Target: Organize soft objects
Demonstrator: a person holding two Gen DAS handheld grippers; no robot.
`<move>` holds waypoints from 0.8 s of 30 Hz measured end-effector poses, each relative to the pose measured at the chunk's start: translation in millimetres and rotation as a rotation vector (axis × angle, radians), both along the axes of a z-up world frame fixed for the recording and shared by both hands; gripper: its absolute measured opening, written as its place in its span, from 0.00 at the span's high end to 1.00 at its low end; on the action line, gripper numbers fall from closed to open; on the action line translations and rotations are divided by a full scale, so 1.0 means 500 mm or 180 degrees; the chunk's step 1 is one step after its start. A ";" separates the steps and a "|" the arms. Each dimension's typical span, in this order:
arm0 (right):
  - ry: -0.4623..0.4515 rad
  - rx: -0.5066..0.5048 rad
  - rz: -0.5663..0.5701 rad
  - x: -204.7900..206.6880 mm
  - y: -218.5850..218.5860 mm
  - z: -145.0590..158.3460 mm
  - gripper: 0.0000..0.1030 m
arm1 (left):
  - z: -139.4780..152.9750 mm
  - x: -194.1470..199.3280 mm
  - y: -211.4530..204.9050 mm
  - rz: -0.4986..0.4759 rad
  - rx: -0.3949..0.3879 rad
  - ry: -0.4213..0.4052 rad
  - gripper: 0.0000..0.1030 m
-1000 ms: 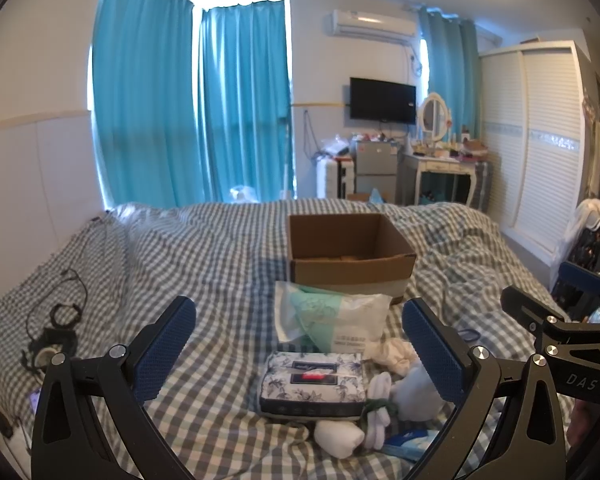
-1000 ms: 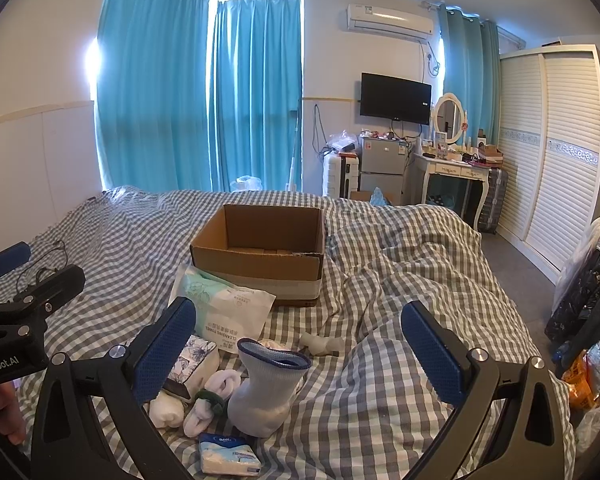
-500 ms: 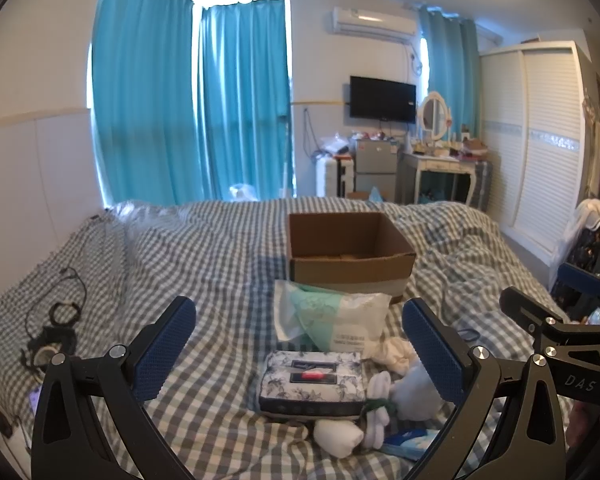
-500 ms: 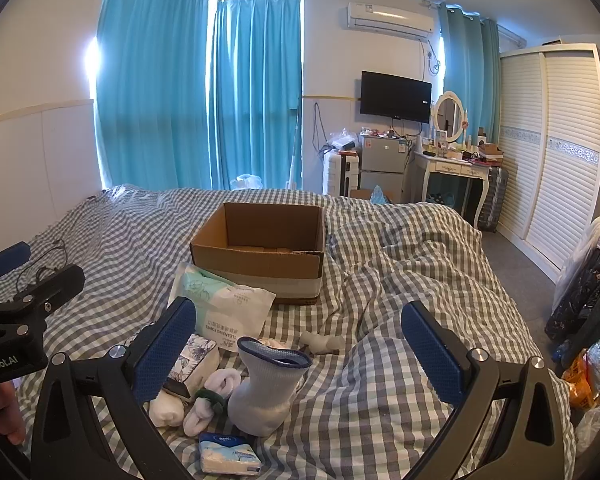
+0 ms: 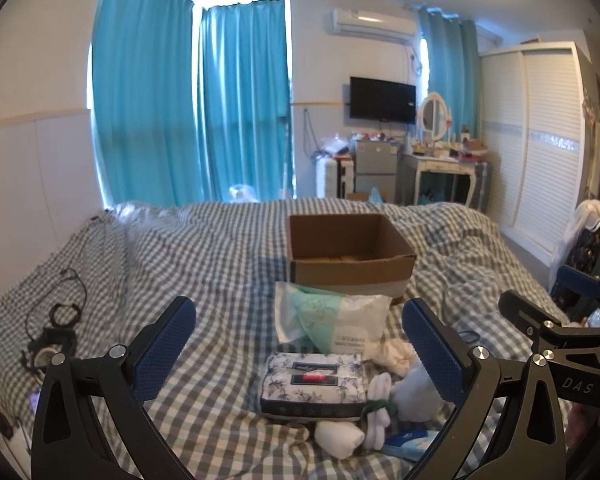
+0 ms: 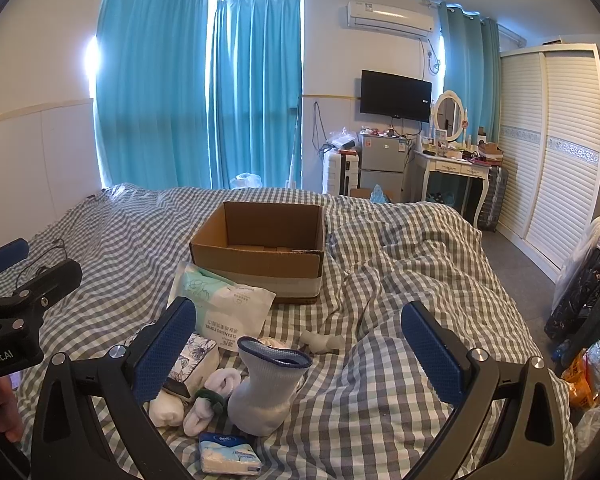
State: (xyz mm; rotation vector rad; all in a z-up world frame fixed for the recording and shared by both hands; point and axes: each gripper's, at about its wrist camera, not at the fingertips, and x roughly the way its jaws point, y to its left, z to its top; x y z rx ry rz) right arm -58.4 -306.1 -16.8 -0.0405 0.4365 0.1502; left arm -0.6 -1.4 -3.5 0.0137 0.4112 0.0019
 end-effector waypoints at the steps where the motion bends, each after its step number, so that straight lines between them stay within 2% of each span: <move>1: 0.0000 0.0000 0.0000 0.000 0.000 0.000 0.00 | 0.000 0.000 0.000 0.0001 -0.0001 0.0001 0.00; 24: 0.0000 -0.0018 -0.0008 -0.010 0.008 -0.001 0.00 | 0.002 -0.001 0.010 0.0000 -0.0052 -0.0036 0.00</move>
